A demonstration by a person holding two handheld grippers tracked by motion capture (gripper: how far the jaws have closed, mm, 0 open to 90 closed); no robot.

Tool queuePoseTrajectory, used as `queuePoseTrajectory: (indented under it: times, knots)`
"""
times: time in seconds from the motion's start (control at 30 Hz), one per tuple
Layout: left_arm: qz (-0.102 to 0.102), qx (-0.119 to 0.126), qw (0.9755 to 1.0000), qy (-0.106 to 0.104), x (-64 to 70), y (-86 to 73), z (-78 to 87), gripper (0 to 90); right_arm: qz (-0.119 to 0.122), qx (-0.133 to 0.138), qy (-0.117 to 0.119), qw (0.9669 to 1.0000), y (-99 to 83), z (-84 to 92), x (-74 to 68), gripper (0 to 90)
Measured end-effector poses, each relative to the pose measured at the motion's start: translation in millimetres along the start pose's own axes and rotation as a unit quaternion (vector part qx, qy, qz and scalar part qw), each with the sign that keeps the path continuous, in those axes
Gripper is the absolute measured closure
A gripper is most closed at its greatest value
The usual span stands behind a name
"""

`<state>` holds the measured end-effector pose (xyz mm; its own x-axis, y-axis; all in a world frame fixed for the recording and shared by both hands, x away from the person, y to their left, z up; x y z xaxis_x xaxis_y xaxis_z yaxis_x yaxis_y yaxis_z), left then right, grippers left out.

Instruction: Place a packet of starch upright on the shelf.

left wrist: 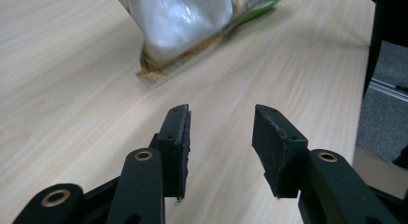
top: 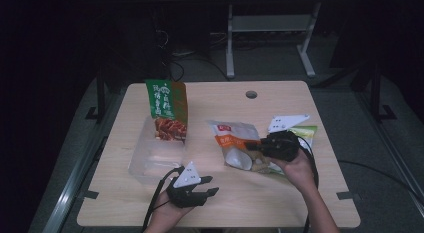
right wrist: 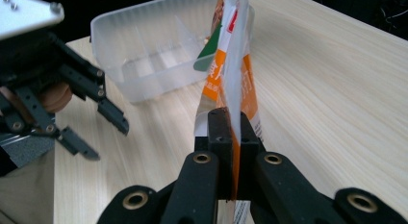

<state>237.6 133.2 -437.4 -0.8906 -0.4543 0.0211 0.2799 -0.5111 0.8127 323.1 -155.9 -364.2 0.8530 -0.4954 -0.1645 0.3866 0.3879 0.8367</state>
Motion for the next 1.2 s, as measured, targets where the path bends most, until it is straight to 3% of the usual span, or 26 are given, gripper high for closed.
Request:
queuePoseTrajectory:
  times: [0.33,0.83,1.2]
  knots:
    - [0.002,0.021,0.9998,-0.007,4.1,-4.2,9.4,52.3,0.006,-0.019,0.013,0.9997,33.2,-12.4,-7.0,89.8]
    - [-0.014,0.018,0.9996,-0.015,7.1,-6.3,9.7,44.7,0.030,-0.020,0.030,0.9989,88.7,-38.8,-17.4,89.8]
    - [0.000,0.025,0.9995,-0.018,3.7,-7.7,11.4,40.9,0.041,-0.016,0.042,0.9981,117.2,-57.7,-22.5,89.8]
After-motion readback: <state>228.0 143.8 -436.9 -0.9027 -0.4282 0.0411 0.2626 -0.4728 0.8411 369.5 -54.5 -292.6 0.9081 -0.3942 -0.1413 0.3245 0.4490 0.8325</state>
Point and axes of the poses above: each handheld gripper's, and its own axes: z roughly backward along the jaws, y roughly out of its top, x roughly to its right, the point moved 1 cm from there along -z, roughly forward along the jaws, and after that the axes turned 3 degrees about -z, right-handed, at the moved point
